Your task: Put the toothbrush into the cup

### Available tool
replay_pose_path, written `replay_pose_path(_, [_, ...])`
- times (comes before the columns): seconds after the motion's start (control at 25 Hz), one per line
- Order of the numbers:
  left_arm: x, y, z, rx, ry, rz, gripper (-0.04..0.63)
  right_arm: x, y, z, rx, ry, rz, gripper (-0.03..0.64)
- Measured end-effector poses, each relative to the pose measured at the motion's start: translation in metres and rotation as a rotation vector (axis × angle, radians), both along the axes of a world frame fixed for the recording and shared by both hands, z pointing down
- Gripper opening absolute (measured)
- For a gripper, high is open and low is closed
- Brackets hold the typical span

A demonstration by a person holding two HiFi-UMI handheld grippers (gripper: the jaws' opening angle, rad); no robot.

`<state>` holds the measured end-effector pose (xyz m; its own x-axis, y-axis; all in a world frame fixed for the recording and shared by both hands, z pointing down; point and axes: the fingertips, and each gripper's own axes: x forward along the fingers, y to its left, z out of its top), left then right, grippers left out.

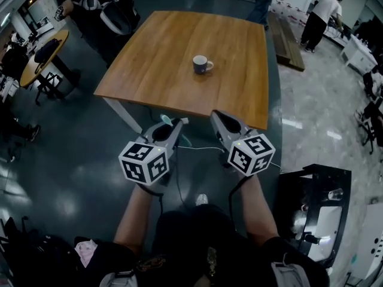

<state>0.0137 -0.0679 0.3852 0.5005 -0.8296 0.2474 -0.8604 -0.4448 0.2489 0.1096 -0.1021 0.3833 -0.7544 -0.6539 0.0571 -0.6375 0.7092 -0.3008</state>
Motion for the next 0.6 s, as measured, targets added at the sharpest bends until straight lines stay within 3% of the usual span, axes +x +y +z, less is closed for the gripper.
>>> replay_pose_path(0.28, [0.021,-0.065,0.014,-0.024,0.002,0.020,0.023,0.026,-0.051,0.017,-0.022,0.006,0.033,0.003])
replay_pose_path(0.6, [0.016,-0.149,0.015,-0.032,0.021,0.069,0.023,0.022,-0.119,0.016,-0.022,0.034,0.089,0.003])
